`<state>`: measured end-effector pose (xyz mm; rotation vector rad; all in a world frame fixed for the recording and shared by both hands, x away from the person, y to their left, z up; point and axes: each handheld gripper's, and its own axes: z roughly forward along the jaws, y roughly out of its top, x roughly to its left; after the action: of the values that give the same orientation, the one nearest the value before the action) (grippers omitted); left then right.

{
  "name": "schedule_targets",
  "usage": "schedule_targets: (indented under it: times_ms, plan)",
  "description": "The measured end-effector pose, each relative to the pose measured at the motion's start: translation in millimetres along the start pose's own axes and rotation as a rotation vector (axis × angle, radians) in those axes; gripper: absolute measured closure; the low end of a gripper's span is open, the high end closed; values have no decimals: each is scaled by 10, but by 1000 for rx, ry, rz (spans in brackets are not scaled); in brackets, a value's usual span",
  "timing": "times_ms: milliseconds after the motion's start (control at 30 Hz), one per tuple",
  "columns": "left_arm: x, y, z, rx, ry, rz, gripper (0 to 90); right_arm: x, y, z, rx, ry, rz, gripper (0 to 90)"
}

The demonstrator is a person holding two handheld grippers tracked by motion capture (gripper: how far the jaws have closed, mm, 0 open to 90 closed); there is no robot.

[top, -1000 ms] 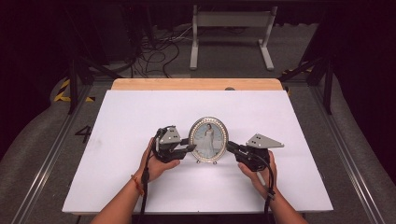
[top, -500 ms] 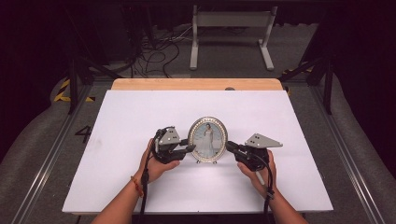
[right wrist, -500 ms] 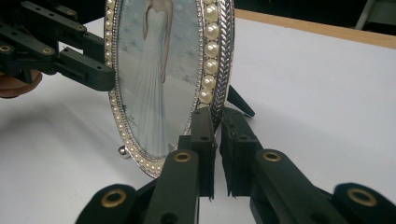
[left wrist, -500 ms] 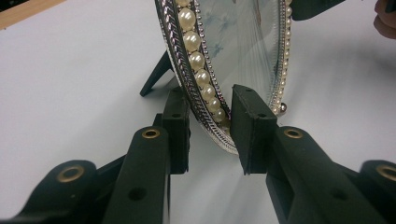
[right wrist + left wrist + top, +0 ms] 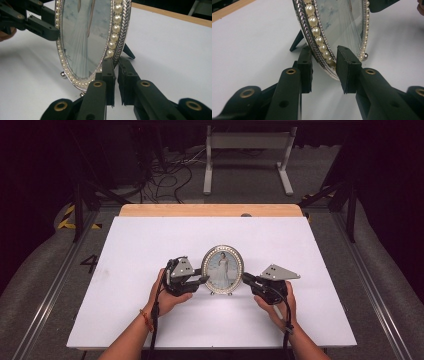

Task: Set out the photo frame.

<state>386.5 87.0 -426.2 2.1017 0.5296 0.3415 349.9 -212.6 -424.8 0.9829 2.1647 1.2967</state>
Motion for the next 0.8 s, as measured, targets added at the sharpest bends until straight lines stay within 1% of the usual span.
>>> schedule_targets:
  times_ms: [133,333,400,500,600,800]
  plan:
    - [-10,-18,-13,17,8,16,668,5,-1,-2,10,-2,-15,846]
    - [-21,-19,-76,17,36,38,658,-5,22,-40,8,-13,-33,839]
    - [-17,-28,-99,11,27,34,633,-20,27,-68,2,-17,-30,835]
    - [-17,-40,-136,9,33,38,628,-32,26,-91,3,-19,-29,826]
    - [-23,-43,-163,8,52,43,621,-36,26,-105,7,-20,-37,806]
    - [-32,-63,-202,21,69,52,608,-30,23,-128,11,-33,-55,781]
